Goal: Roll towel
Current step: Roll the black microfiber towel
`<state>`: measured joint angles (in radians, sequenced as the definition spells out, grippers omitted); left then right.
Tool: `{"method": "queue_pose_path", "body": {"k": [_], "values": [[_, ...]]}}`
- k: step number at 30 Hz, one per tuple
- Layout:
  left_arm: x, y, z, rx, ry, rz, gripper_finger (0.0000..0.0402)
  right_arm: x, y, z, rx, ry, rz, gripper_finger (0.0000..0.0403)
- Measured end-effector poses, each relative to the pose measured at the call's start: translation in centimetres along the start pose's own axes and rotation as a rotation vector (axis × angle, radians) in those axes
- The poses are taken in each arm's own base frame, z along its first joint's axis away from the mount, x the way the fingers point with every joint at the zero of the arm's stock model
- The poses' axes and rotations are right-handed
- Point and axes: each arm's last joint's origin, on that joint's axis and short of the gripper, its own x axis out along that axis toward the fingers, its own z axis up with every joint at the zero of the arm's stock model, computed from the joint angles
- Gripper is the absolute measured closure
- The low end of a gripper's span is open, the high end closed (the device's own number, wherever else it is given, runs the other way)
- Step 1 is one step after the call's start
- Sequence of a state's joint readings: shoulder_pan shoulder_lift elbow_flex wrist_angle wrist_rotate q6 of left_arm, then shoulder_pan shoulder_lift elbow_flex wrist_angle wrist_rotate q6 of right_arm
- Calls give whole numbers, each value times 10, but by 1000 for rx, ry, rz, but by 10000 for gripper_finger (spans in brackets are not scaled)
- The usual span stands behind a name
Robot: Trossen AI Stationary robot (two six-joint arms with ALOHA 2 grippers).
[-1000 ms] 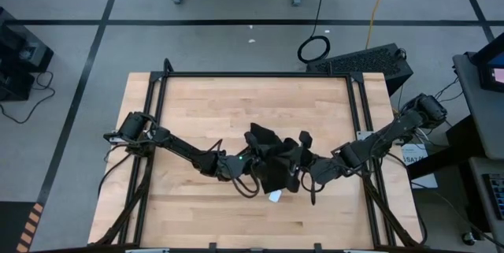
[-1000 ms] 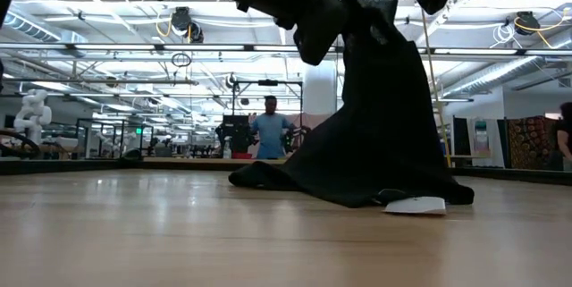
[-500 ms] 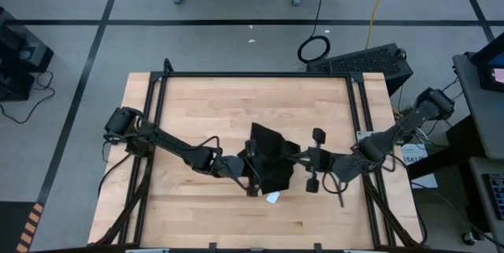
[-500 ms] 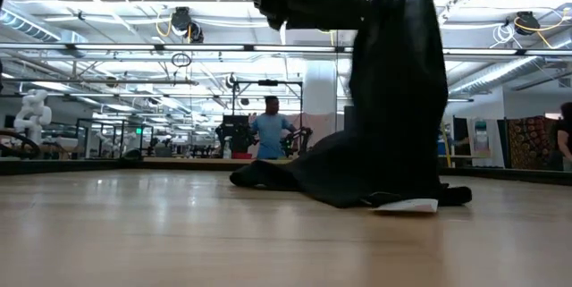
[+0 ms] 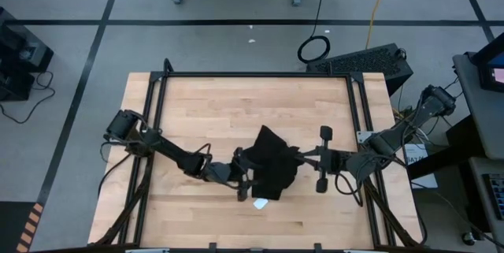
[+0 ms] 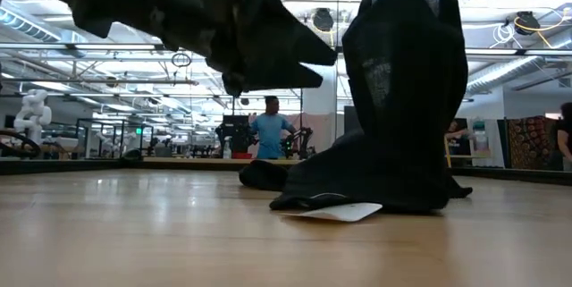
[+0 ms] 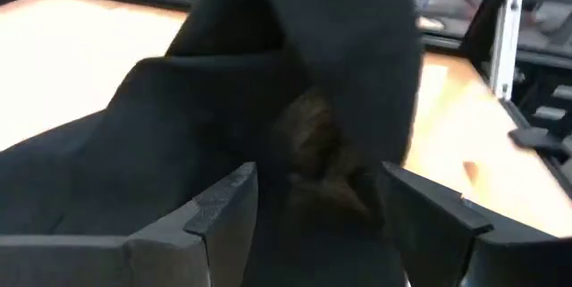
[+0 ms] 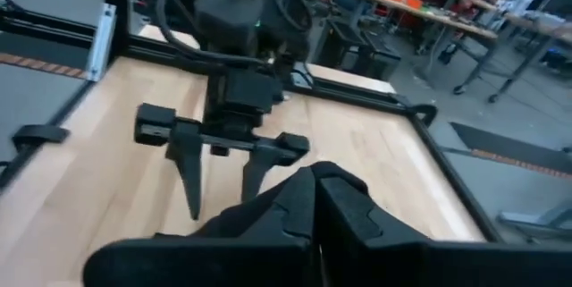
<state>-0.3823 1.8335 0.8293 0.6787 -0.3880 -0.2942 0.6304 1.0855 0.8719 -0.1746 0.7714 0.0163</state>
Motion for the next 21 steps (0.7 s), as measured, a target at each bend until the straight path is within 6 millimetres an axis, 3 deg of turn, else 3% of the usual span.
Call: {"method": "queue_pose_path", "body": {"k": [6,12,16,21], "values": [[2,-11,-12,-30,15,-67,159,0,-2,3,-24,-22,-68,402],[8,-24,-33,-19,27,-101,101,0,-2,4,-26,-30,-72,403],[17,-31,-53,2,35,-90,79,0,-2,5,-16,-39,-72,403],[35,-34,-55,-35,-48,-12,77,0,-3,8,9,-59,-95,403]]}}
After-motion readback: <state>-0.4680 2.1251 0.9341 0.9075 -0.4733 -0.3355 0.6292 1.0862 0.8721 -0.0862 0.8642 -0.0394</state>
